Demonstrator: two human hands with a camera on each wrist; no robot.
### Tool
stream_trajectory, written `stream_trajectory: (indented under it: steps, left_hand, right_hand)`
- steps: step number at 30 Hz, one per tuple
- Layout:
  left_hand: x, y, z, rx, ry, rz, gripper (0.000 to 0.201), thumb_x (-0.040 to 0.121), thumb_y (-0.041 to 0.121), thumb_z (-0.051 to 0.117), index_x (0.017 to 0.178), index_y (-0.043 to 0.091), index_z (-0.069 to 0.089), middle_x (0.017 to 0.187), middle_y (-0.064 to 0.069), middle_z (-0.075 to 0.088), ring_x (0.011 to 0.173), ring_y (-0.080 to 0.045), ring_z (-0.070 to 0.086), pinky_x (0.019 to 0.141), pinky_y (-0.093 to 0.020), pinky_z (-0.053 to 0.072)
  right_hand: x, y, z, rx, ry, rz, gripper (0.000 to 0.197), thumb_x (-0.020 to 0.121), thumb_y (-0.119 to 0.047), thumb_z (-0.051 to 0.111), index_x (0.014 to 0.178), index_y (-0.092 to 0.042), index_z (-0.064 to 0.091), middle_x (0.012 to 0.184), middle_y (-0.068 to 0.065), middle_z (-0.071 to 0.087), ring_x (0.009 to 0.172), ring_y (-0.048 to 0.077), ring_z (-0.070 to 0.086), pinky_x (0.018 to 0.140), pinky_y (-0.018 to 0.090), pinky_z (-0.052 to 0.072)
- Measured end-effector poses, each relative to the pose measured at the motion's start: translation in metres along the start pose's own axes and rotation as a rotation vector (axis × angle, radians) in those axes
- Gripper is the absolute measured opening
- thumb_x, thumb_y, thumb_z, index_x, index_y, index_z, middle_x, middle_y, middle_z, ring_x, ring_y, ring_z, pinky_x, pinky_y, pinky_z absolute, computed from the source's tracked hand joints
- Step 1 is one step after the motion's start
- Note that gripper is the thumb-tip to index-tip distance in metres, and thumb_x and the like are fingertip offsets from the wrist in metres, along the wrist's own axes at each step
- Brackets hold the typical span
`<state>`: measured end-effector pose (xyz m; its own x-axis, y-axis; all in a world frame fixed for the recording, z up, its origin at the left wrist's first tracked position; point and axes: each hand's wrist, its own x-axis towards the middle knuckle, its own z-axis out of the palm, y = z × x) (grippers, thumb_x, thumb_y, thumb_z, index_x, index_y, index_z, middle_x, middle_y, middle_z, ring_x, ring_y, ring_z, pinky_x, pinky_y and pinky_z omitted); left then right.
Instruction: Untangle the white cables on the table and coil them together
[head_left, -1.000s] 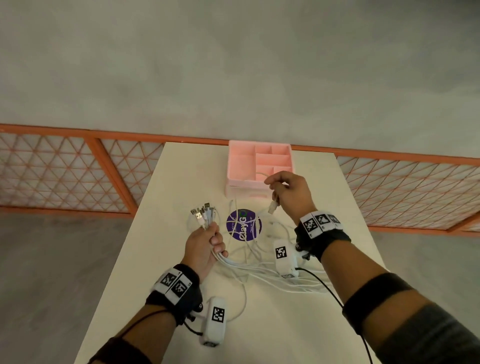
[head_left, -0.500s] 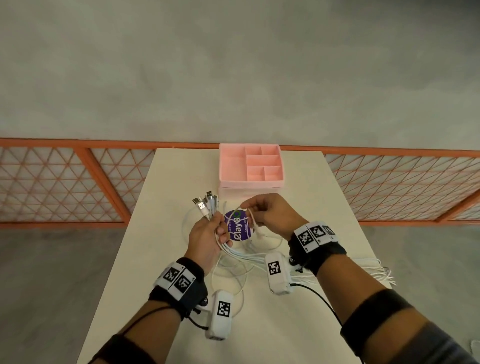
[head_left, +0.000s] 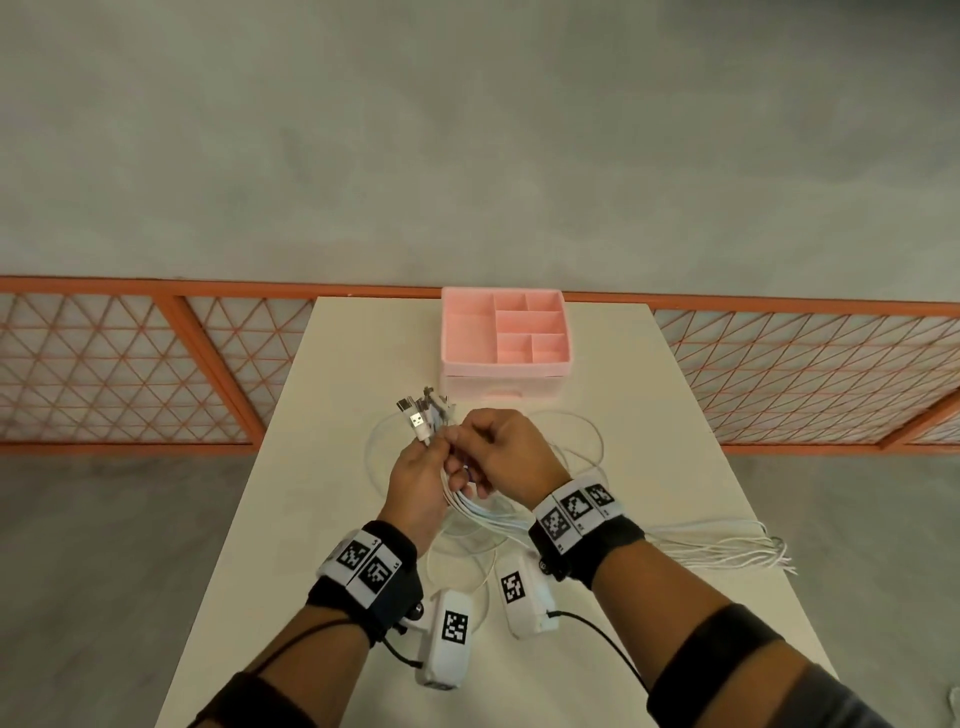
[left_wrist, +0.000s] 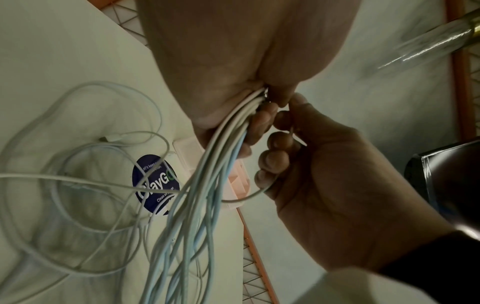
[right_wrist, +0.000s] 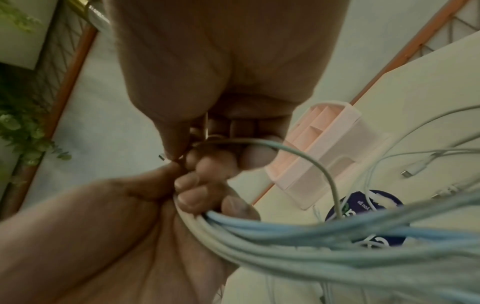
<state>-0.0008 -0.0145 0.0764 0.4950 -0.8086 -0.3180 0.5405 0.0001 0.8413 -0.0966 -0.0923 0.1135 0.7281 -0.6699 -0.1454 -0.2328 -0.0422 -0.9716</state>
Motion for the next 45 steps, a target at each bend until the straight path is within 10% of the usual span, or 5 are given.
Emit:
stream_trajectory:
  steps: [9, 19, 25, 33, 45]
  left_hand:
    - [-0.002, -0.004, -0.010, 0.023, 0.020, -0.123, 0.037, 0.106, 0.034, 0.041, 0.086, 0.007, 0.056, 0.058, -0.004, 0.042, 0.047, -0.015, 0.040, 0.051, -0.029, 0.041]
    - [0.001, -0.008, -0.013, 0.192, 0.098, -0.091, 0.027, 0.106, 0.024, 0.043, 0.095, 0.007, 0.061, 0.063, -0.005, 0.053, 0.049, -0.014, 0.049, 0.051, -0.029, 0.043]
    - [0.007, -0.004, -0.016, 0.124, 0.197, -0.091, 0.028, 0.105, 0.023, 0.047, 0.084, 0.010, 0.060, 0.069, -0.004, 0.059, 0.062, -0.018, 0.056, 0.058, -0.030, 0.044]
    - [0.003, -0.004, -0.003, 0.340, -0.120, -0.015, 0.033, 0.103, 0.005, 0.036, 0.098, 0.003, 0.069, 0.089, -0.021, 0.071, 0.086, -0.031, 0.067, 0.076, -0.039, 0.053]
    - [0.000, -0.002, -0.006, 0.343, -0.171, -0.012, 0.037, 0.105, 0.013, 0.042, 0.085, 0.000, 0.071, 0.081, -0.025, 0.071, 0.077, -0.034, 0.069, 0.082, -0.044, 0.055]
  right_hand:
    - [0.006, 0.009, 0.005, -0.546, -0.079, -0.040, 0.035, 0.101, -0.038, 0.043, 0.078, -0.016, 0.058, 0.072, -0.002, 0.072, 0.063, 0.011, 0.068, 0.071, 0.036, 0.056]
    - [0.004, 0.005, 0.002, -1.236, -0.274, -0.252, 0.025, 0.101, -0.028, 0.039, 0.116, -0.016, 0.055, 0.091, 0.007, 0.068, 0.081, 0.028, 0.065, 0.063, 0.036, 0.047]
    - [0.008, 0.010, -0.007, -0.857, -0.198, -0.171, 0.048, 0.102, -0.043, 0.044, 0.079, -0.004, 0.061, 0.074, 0.012, 0.060, 0.066, 0.024, 0.057, 0.061, 0.037, 0.046]
    - [0.020, -0.015, -0.011, -0.581, -0.087, -0.162, 0.070, 0.092, -0.047, 0.061, 0.151, -0.024, 0.032, 0.150, 0.003, 0.039, 0.135, 0.016, 0.042, 0.108, 0.026, 0.033]
    - [0.035, -0.007, -0.004, -0.542, -0.048, -0.175, 0.025, 0.098, -0.035, 0.053, 0.113, -0.016, 0.056, 0.098, 0.001, 0.061, 0.085, 0.015, 0.060, 0.080, 0.031, 0.047]
